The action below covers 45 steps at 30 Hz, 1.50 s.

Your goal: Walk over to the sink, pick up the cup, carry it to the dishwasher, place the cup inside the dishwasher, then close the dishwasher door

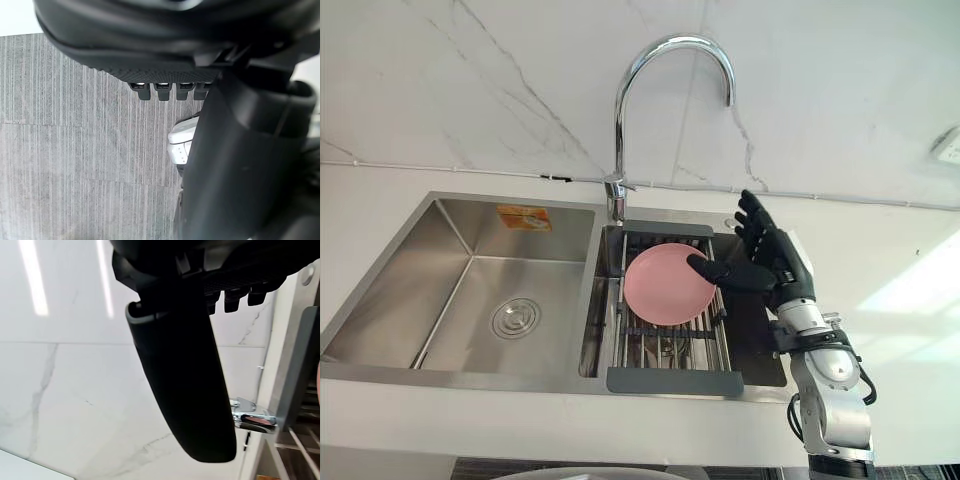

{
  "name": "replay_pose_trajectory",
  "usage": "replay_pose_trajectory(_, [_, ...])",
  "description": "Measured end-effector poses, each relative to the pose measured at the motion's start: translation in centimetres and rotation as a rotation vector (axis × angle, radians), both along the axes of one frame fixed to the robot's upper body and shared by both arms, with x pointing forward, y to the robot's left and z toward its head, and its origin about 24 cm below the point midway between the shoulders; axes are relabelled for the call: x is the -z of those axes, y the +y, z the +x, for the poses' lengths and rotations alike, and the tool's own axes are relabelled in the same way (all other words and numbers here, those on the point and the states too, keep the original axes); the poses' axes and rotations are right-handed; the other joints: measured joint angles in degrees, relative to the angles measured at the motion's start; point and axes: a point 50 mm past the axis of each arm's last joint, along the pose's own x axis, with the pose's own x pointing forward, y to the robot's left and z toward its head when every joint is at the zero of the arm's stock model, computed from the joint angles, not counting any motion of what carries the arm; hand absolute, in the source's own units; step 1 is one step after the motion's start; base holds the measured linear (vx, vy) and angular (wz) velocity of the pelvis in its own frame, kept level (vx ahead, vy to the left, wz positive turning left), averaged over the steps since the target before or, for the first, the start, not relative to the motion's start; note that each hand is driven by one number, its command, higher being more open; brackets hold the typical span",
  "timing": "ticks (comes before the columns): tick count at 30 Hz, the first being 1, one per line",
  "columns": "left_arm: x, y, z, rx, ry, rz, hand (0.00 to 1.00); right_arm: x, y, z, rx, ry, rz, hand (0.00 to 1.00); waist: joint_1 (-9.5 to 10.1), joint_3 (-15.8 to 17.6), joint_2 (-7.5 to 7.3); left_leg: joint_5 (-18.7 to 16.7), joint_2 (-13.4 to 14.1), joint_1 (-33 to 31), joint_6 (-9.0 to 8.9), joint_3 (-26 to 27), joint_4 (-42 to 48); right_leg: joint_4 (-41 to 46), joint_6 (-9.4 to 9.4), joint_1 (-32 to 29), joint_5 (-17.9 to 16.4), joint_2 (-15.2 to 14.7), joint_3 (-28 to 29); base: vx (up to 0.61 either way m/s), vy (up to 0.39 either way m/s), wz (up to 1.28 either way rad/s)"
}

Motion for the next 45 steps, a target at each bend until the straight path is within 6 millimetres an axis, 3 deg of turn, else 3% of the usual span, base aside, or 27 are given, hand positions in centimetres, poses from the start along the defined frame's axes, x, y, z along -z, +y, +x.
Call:
replay_pose_trajectory(8, [-0.5, 2.0, -0.3, 0.006, 0.030, 0.051, 1.00, 1.5, 0.1, -0.5, -0.070, 0.109, -0.213, 1.00, 0.00, -0.6, -5.65, -0.4, -0.3, 0.0, -0.42, 0.5, 0.3, 0.2, -0.58, -0.9, 0.2, -0.2, 0.1, -0.01, 0.003, -0.03])
replay_pose_trajectory(11, [-0.7, 2.7, -0.4, -0.018, 0.039, 0.066, 1.00, 1.7, 0.1, -0.5, -0.096, 0.125, -0.305, 1.00, -0.01, -0.5, -7.22, -0.6, -0.2, -0.2, -0.48, 0.5, 0.7, 0.6, -1.97, -1.3, -0.6, -0.3, -1.0, 0.00, 0.000, 0.00])
replay_pose_trajectory(12, [-0.8, 2.9, -0.3, -0.033, 0.034, 0.070, 1.00, 1.6, 0.1, -0.5, -0.104, 0.120, -0.331, 1.00, -0.01, -0.3, -7.72, -1.3, 0.1, -0.6, -0.65, 0.4, 2.0, 1.2, -3.21, -1.5, -1.0, -0.2, -2.1, 0.00, -0.036, -0.08])
replay_pose_trajectory(13, [-0.8, 3.1, -0.3, -0.051, 0.031, 0.074, 1.00, 1.6, 0.3, -0.4, -0.120, 0.113, -0.342, 1.00, 0.08, -0.2, -7.84, -2.6, 1.1, -1.3, -0.96, 0.6, 4.3, 2.4, -5.85, -1.6, -1.0, -0.1, -6.0, 0.01, -0.052, -0.14])
replay_pose_trajectory(16, [-0.9, 3.5, 0.1, -0.056, 0.026, 0.084, 1.00, 1.2, 1.2, -0.1, -0.199, 0.072, -0.401, 1.00, 0.21, -0.1, -7.72, -7.1, 5.1, -3.6, -1.53, 2.1, 11.7, 6.2, -8.88, -2.6, 1.1, 0.9, -15.0, 0.01, -0.082, -0.43])
replay_pose_trajectory(19, [-1.0, 3.7, 0.1, -0.056, 0.031, 0.091, 1.00, 1.5, 1.5, -0.2, -0.222, 0.062, -0.442, 1.00, 0.00, 0.2, -7.50, -9.0, 7.3, -4.4, -1.07, 2.4, 14.1, 7.8, -8.78, -3.5, 3.6, 2.0, -16.3, -0.03, -0.005, -0.19])
replay_pose_trajectory(21, [-1.0, 3.8, 0.2, -0.071, 0.024, 0.097, 1.00, 1.4, 1.5, -0.2, -0.223, 0.049, -0.479, 1.00, 0.24, 0.4, -7.59, -9.0, 7.7, -4.5, -1.00, 2.3, 14.0, 7.9, -7.79, -4.0, 5.2, 2.3, -16.2, -0.01, 0.039, -0.03])
replay_pose_trajectory(28, [-0.9, 3.6, 0.2, -0.093, 0.018, 0.093, 1.00, 0.9, 2.2, -0.2, -0.244, -0.031, -0.568, 1.00, 0.99, 0.6, -7.46, -8.8, 7.3, -3.7, -0.53, 3.1, 14.1, 8.0, -6.98, -4.0, 6.1, 1.9, -14.9, 0.01, 0.042, -0.04])
replay_pose_trajectory(32, [-0.8, 3.1, 0.4, -0.094, 0.013, 0.082, 1.00, 1.1, 2.5, -0.3, -0.254, -0.040, -0.638, 1.00, 1.18, 1.2, -6.64, -9.2, 6.5, -3.6, -0.14, 3.6, 14.1, 5.2, -6.23, -2.7, 6.6, 1.6, -14.7, -0.03, 0.023, -0.06])
replay_pose_trajectory(39, [-0.5, 1.6, 1.7, -0.083, -0.035, 0.055, 1.00, 2.2, 3.7, -0.3, -0.244, -0.038, -0.706, 1.00, 1.97, 3.7, -2.93, -9.4, 5.3, -4.5, 0.41, 3.2, 14.1, 3.1, -6.03, -2.2, 6.7, 0.8, -15.0, -0.02, 0.000, 0.04])
replay_pose_trajectory(42, [-0.4, 1.1, 2.3, -0.039, -0.048, 0.040, 1.00, 3.3, 3.5, -0.5, -0.217, -0.001, -0.693, 1.00, 1.98, 4.5, -1.54, -8.0, 3.7, -5.0, 0.77, 2.5, 13.6, 2.9, -3.99, -2.3, 5.4, -0.7, -15.7, -0.01, -0.009, 0.13])
replay_pose_trajectory(45, [-0.3, 0.6, 2.6, -0.040, -0.059, 0.028, 1.00, 3.9, 3.4, -0.6, -0.200, 0.016, -0.716, 1.00, 2.03, 4.9, -0.16, -7.0, 2.8, -5.2, 0.95, 2.1, 12.9, 2.3, -3.54, -2.3, 5.1, -1.4, -16.2, -0.02, -0.014, 0.10])
